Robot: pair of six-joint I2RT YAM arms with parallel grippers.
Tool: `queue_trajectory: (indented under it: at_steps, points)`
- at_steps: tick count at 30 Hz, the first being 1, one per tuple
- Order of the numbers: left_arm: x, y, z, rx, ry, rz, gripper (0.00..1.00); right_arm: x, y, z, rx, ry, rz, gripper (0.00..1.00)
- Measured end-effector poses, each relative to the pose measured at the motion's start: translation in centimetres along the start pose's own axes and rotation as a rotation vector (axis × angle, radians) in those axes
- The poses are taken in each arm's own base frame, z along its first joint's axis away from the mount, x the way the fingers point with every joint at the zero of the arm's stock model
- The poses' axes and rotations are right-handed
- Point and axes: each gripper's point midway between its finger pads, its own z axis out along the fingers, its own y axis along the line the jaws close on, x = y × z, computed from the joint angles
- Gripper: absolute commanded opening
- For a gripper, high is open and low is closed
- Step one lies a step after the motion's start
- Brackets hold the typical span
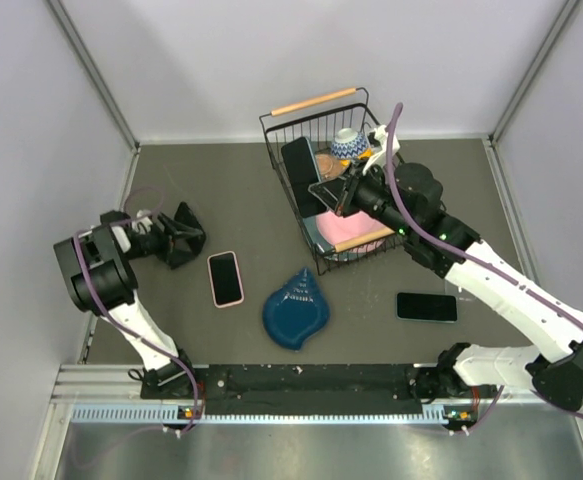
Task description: Put the phone into the phone case
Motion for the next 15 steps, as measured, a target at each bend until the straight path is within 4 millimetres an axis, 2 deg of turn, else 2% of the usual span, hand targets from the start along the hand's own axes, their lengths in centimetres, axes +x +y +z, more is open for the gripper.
queue_trajectory:
  at_steps: [2,3,5,9,12,13,15]
  points:
    - [1.0,0.3,0.1,0.041,0.002,-0.063,0.46,-0.1,0.3,-0.1,-0.006,-0.002,0.005,0.00]
    - [1.5,0.5,-0.1,0.062,-0.006,-0.111,0.42,-0.2,0.4,-0.3,-0.011,-0.004,0.006,0.00]
    - [2.2,1.3,-0.9,0.099,-0.037,-0.223,0.40,-0.4,0.7,-0.7,-0.018,-0.014,0.006,0.00]
    - [1.3,1.1,-2.3,0.173,-0.103,-0.308,0.37,-0.7,1.1,-1.3,-0.028,-0.026,0.012,0.00]
    - [0.9,0.5,-2.8,0.200,-0.135,-0.303,0.48,-0.8,1.3,-1.4,-0.032,-0.027,0.012,0.00]
    - [0.9,0.3,-2.9,0.200,-0.146,-0.287,0.60,-0.8,1.3,-1.4,-0.031,-0.027,0.011,0.00]
    - [0.5,0.1,-3.4,0.152,-0.182,-0.252,0.71,-0.8,1.2,-1.4,-0.031,-0.027,0.011,0.00]
